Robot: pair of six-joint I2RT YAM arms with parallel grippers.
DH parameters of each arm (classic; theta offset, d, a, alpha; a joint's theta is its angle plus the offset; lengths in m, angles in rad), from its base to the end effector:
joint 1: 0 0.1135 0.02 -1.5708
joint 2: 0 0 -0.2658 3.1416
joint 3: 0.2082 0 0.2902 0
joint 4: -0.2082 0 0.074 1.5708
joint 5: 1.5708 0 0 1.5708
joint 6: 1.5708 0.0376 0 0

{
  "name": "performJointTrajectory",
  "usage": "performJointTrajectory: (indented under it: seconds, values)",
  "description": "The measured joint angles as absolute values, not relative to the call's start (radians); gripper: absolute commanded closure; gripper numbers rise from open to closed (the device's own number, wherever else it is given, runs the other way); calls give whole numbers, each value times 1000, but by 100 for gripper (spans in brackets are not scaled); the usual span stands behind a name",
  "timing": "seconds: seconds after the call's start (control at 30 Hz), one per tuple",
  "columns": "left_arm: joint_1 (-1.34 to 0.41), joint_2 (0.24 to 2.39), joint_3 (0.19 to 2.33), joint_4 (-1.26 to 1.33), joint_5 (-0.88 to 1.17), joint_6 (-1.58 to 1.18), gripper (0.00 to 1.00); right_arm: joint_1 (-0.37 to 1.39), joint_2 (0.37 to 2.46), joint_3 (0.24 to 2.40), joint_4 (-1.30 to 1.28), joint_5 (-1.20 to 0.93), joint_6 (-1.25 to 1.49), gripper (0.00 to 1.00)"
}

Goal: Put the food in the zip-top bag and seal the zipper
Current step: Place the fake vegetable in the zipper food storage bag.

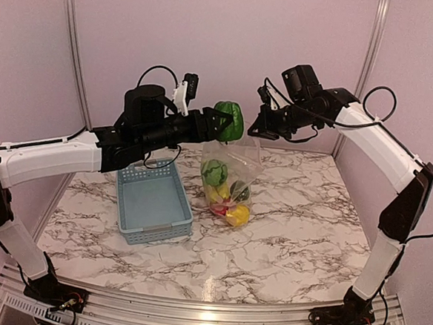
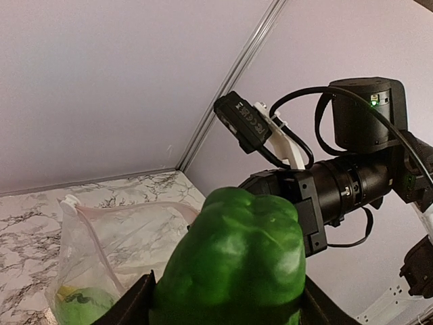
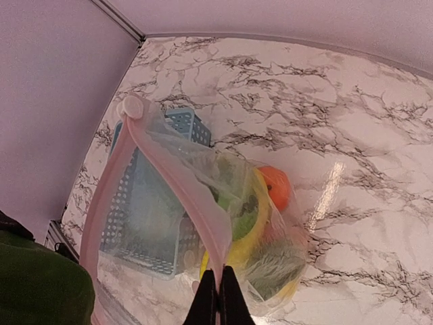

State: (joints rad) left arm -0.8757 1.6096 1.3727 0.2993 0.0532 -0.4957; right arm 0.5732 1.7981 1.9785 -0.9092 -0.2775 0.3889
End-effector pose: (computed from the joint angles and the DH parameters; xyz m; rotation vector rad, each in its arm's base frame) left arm 0.2750 -0.3328 0.3777 0.3507 1.5807 -1.1242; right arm 0.3562 0.2422 0.4091 -0.3701 2.3749 0.7940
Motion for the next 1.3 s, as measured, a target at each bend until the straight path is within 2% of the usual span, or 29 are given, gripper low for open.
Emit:
performJointTrajectory:
  seconds: [0.33, 0.4, 0.43, 0.47, 0.5, 0.9, 1.07, 1.3]
  values:
    - [-916, 1691, 1494, 215, -110, -508, 40, 573, 1780, 1971, -906, -278, 389, 100]
    - [-930, 1706, 1518, 189, -139, -508, 31, 573, 1776, 1968, -905, -278, 389, 100]
    - [-939, 1715, 1534, 169, -158, -509, 20, 573, 1773, 1963, -904, -278, 390, 100]
    - [-945, 1721, 1543, 157, -168, -507, 4, 573, 1770, 1959, -904, -278, 390, 100]
    - [-952, 1726, 1552, 138, -183, -508, 1, 573, 1766, 1954, -902, -278, 391, 100]
    - [-968, 1664, 1609, 17, -324, -369, 1, 573, 1729, 1905, -888, -277, 390, 100]
    - [-947, 1493, 1477, 38, -303, -220, 2, 573, 1729, 1903, -883, -285, 347, 100]
    - [-863, 1306, 1283, 12, -163, -104, 12, 573, 1728, 1906, -892, -394, 252, 100]
